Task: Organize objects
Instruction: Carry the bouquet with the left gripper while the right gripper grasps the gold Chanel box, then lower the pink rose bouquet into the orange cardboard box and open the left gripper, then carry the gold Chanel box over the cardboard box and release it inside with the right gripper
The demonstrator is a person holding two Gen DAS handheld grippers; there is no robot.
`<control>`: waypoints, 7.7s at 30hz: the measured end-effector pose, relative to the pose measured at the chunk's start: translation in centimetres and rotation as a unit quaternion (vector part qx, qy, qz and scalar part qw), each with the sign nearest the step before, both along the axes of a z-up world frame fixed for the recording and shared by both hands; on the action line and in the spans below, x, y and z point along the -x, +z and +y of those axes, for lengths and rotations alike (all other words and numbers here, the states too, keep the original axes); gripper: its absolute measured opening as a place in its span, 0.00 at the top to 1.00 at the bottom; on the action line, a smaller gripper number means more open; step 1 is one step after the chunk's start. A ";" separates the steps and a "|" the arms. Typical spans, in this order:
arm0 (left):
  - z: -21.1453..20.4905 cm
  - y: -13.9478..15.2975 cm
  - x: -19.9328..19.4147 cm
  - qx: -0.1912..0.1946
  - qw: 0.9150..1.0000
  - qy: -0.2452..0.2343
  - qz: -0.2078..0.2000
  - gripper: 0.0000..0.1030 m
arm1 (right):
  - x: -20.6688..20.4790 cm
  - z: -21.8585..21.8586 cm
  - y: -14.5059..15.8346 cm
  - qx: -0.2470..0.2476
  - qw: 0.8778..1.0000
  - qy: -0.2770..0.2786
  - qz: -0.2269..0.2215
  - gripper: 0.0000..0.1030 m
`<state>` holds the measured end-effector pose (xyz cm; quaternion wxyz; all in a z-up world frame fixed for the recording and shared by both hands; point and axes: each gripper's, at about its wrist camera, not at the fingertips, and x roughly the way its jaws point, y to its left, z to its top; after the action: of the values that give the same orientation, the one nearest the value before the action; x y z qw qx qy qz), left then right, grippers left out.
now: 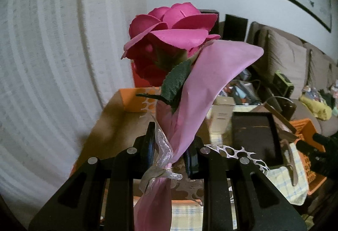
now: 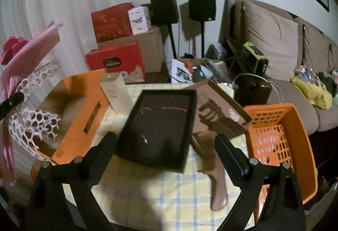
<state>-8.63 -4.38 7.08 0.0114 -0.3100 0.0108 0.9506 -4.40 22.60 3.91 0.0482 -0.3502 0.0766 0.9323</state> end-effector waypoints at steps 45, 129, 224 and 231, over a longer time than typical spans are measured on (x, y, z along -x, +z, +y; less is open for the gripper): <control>-2.1 -7.5 12.4 0.164 0.972 -0.147 -0.087 0.80 | 21.5 -9.5 -3.7 -0.037 0.996 0.024 -0.073 0.08; -6.7 -6.7 22.2 -0.004 0.983 -0.051 -0.177 0.69 | 15.2 -14.3 4.9 -0.027 0.988 0.140 -0.052 0.48; -17.1 -10.8 11.2 -0.063 0.980 0.005 -0.191 0.47 | 34.2 -33.8 -5.2 -0.015 0.938 0.225 -0.264 0.33; -17.1 -10.4 11.3 -0.061 0.980 0.004 -0.189 0.47 | 33.4 -33.0 -1.5 -0.040 0.958 0.212 -0.189 0.22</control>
<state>-19.88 -21.46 -3.28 0.0287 -0.4827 -0.0511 0.8738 -37.84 -10.35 2.38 -0.1233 -0.5260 -0.0472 0.8401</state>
